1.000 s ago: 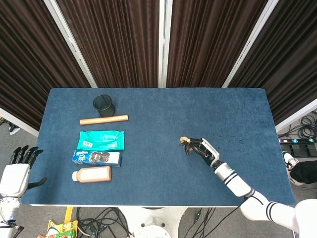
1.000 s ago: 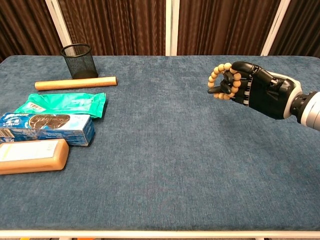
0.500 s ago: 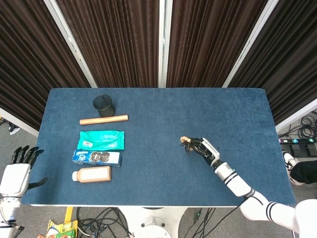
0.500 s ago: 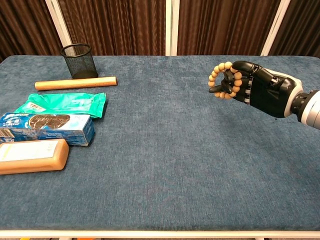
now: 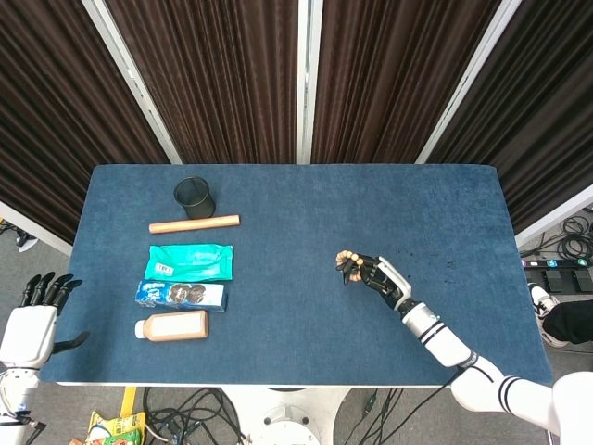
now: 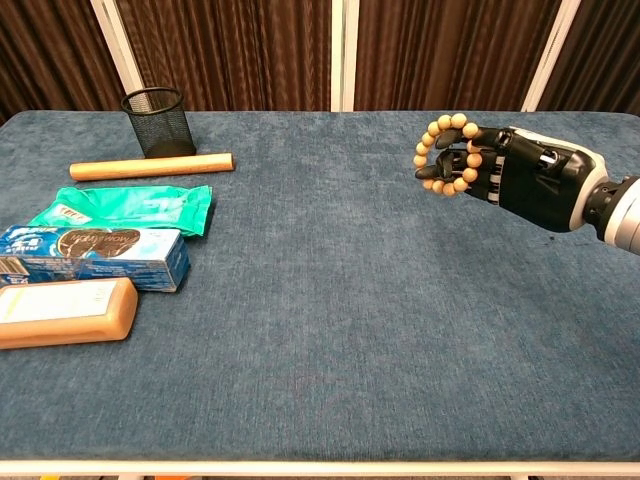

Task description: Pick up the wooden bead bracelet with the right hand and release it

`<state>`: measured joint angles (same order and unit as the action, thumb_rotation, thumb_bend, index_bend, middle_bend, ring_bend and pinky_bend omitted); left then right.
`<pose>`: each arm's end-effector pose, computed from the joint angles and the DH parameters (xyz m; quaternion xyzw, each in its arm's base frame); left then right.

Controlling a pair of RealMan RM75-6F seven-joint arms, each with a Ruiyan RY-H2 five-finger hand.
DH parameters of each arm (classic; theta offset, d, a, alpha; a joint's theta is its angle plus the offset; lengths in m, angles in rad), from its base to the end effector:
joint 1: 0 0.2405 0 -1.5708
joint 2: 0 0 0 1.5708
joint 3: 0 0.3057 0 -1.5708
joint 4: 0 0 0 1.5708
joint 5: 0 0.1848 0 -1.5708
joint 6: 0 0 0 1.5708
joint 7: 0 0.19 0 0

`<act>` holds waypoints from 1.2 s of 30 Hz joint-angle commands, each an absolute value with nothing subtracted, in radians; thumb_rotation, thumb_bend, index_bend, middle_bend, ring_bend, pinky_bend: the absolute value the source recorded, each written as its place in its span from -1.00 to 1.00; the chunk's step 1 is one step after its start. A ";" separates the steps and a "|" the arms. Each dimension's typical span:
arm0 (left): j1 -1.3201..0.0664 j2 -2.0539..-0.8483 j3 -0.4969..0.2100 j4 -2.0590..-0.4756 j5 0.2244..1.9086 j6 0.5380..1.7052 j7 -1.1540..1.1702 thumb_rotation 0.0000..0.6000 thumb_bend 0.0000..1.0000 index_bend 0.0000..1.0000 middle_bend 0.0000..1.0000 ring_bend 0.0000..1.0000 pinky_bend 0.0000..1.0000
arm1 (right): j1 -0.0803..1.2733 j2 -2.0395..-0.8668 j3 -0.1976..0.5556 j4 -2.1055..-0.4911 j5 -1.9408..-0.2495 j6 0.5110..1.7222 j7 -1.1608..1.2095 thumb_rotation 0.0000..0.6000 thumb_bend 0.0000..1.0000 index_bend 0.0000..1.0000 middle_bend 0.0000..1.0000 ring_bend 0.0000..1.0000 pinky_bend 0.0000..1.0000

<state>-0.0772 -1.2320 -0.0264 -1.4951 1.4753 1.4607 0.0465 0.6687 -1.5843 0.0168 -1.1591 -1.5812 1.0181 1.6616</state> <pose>-0.3699 0.2225 0.1658 -0.6026 -0.3946 -0.3532 0.5970 -0.2223 -0.3873 -0.0238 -0.3381 0.7888 -0.5129 0.0205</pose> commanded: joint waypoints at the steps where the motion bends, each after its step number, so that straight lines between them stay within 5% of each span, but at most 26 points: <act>1: -0.076 -1.234 -0.026 -1.494 1.476 1.462 0.046 1.00 -0.92 -0.60 -0.73 -0.93 -0.99 | 0.668 -1.584 0.013 -1.157 -1.586 1.024 1.668 0.43 1.00 -0.05 0.14 -0.47 -0.94; 9: -0.075 -1.232 -0.025 -1.495 1.480 1.468 0.045 1.00 -0.92 -0.60 -0.73 -0.93 -0.99 | 0.672 -1.577 0.001 -1.151 -1.603 1.039 1.692 0.99 1.00 -0.05 0.15 -0.47 -0.94; 15: -0.072 -1.230 -0.024 -1.499 1.480 1.471 0.047 1.00 -0.92 -0.60 -0.73 -0.93 -0.99 | 0.672 -1.578 -0.008 -1.142 -1.609 1.046 1.697 0.99 1.00 -0.14 0.12 -0.49 -0.94; 27: -0.072 -1.226 -0.025 -1.506 1.481 1.475 0.054 1.00 -0.92 -0.60 -0.73 -0.93 -0.99 | 0.684 -1.565 -0.031 -1.123 -1.634 1.063 1.742 0.99 1.00 -0.74 -0.16 -0.70 -0.94; 31: -0.073 -1.227 -0.026 -1.506 1.481 1.472 0.054 1.00 -0.92 -0.60 -0.73 -0.93 -0.99 | 0.682 -1.563 -0.040 -1.117 -1.641 1.072 1.738 0.24 0.95 -0.89 -0.30 -0.78 -0.94; 36: -0.074 -1.227 -0.027 -1.505 1.482 1.473 0.054 1.00 -0.92 -0.60 -0.73 -0.93 -0.99 | 0.680 -1.557 -0.047 -1.112 -1.639 1.072 1.710 -0.13 0.03 -0.94 -0.36 -0.82 -0.98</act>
